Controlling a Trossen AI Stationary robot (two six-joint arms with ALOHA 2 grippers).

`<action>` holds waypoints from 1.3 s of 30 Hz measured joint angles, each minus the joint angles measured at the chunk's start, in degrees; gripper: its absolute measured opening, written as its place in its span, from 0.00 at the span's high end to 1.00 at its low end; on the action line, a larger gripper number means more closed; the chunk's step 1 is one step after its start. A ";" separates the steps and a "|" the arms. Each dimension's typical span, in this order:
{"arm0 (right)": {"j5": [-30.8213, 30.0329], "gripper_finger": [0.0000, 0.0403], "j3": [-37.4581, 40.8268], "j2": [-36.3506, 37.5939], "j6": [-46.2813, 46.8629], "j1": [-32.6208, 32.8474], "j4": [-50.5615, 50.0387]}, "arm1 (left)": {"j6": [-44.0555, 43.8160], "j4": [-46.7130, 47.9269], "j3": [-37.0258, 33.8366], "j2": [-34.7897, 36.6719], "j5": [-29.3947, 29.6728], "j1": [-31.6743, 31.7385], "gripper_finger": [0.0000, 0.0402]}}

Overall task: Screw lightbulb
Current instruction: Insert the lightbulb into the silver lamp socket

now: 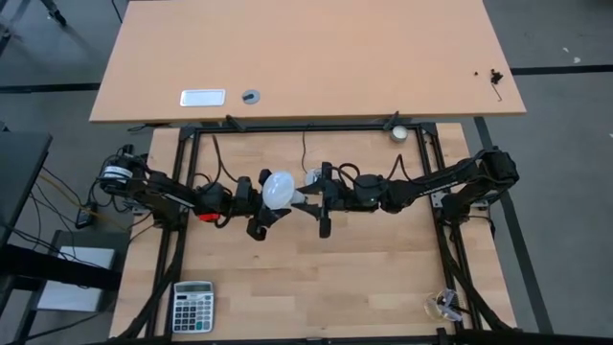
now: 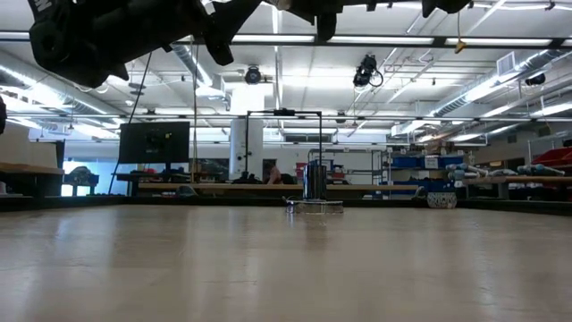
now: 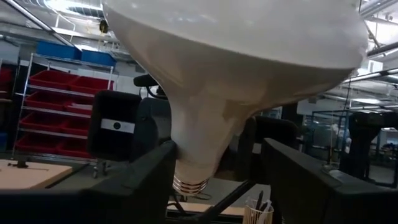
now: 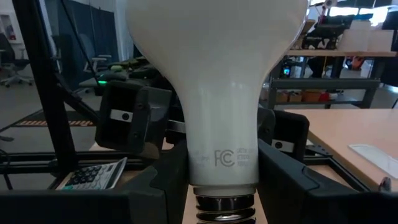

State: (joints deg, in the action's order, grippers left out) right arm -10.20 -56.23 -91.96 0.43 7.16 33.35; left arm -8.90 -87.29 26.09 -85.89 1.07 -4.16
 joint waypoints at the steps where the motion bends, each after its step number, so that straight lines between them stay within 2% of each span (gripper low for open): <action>1: 0.00 0.59 0.00 0.00 0.01 0.00 0.04 | 0.98 0.00 0.00 0.00 0.09 0.00 0.38; 7: -0.18 0.59 -0.01 -0.04 0.02 0.07 0.13 | 5.58 0.00 -0.35 0.00 2.54 0.00 0.38; 14: -0.76 0.59 0.05 -0.27 0.06 0.11 -0.22 | 5.71 0.11 -1.15 -0.02 4.45 0.00 0.38; 23: -0.58 0.59 0.07 -0.37 0.10 0.23 -0.31 | 5.56 -0.43 -1.68 -0.02 3.55 0.04 0.38; 34: 0.94 0.59 0.02 -0.37 0.75 0.44 -0.84 | 3.06 0.06 -1.46 3.47 1.79 0.26 0.55; 39: 1.06 0.59 0.25 -0.54 0.99 0.48 -2.05 | 2.52 5.50 0.18 4.28 0.84 0.26 0.54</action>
State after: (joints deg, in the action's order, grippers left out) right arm -9.13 -55.97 -92.50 1.42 7.64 31.30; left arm -6.38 -81.79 26.26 -81.60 1.90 -3.90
